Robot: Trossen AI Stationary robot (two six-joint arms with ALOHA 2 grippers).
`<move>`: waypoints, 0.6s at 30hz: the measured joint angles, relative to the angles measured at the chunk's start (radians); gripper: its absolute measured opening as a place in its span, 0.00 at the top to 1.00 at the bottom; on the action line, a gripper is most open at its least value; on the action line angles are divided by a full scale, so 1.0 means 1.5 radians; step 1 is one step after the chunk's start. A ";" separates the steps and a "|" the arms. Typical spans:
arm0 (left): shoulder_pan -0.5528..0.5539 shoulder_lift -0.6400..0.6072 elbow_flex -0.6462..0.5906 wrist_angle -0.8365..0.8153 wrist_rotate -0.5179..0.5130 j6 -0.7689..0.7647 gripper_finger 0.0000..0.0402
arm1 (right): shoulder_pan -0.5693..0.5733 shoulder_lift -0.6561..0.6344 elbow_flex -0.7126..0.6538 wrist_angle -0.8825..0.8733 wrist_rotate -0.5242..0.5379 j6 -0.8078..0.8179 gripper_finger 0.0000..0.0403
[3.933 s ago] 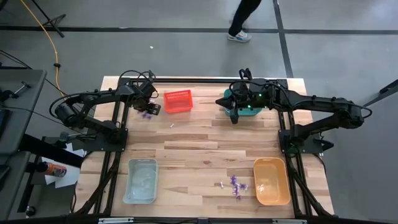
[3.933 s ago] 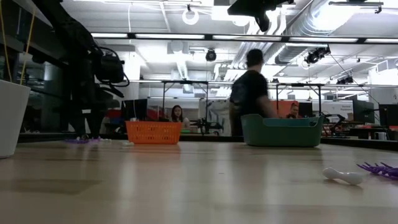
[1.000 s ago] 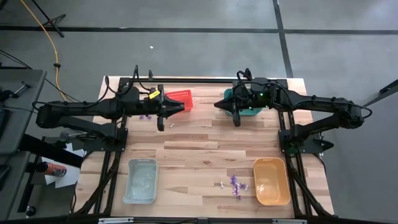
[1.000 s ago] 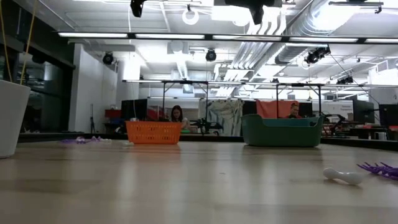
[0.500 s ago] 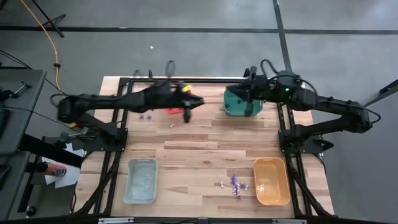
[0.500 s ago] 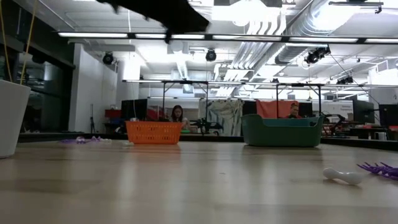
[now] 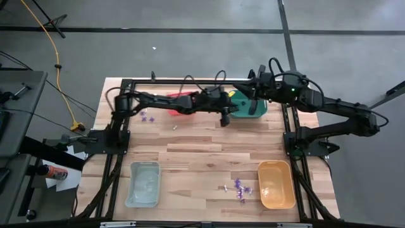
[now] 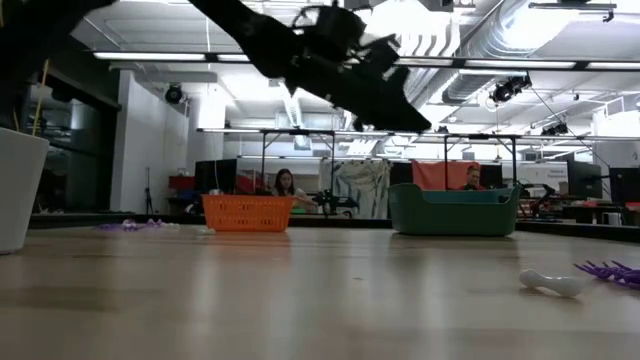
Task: Sort Halloween decoration
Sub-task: Put the black skull toy into the green bin
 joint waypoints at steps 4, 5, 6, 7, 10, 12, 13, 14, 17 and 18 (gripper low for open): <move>0.000 0.061 0.049 -0.001 -0.028 0.013 0.86 | 0.000 0.002 0.000 -0.027 0.000 0.019 1.00; 0.000 0.071 0.057 -0.004 -0.038 0.013 0.85 | 0.000 0.002 0.000 -0.029 0.000 0.019 1.00; 0.000 0.078 0.064 -0.004 -0.050 0.013 0.84 | 0.000 0.001 0.000 -0.028 0.000 0.019 1.00; 0.000 0.083 0.069 -0.005 -0.057 0.013 0.83 | 0.000 0.000 0.000 -0.028 0.000 0.019 1.00; 0.001 0.087 0.079 -0.008 -0.069 0.013 0.78 | 0.000 -0.003 0.000 -0.025 0.000 0.019 1.00; 0.004 0.087 0.079 -0.017 -0.070 0.013 0.75 | 0.000 -0.003 0.000 -0.029 0.000 0.017 1.00; 0.005 0.087 0.079 -0.023 -0.070 0.013 0.73 | 0.000 -0.003 0.000 -0.028 -0.001 0.013 1.00; 0.007 0.087 0.079 -0.030 -0.070 0.013 0.71 | 0.000 -0.003 0.000 -0.028 -0.001 0.007 1.00; 0.010 0.080 0.079 -0.048 -0.071 0.013 0.64 | 0.000 -0.003 0.000 -0.028 -0.001 -0.012 1.00; 0.012 0.079 0.079 -0.051 -0.073 0.013 0.62 | 0.000 -0.003 0.000 -0.026 -0.001 -0.015 1.00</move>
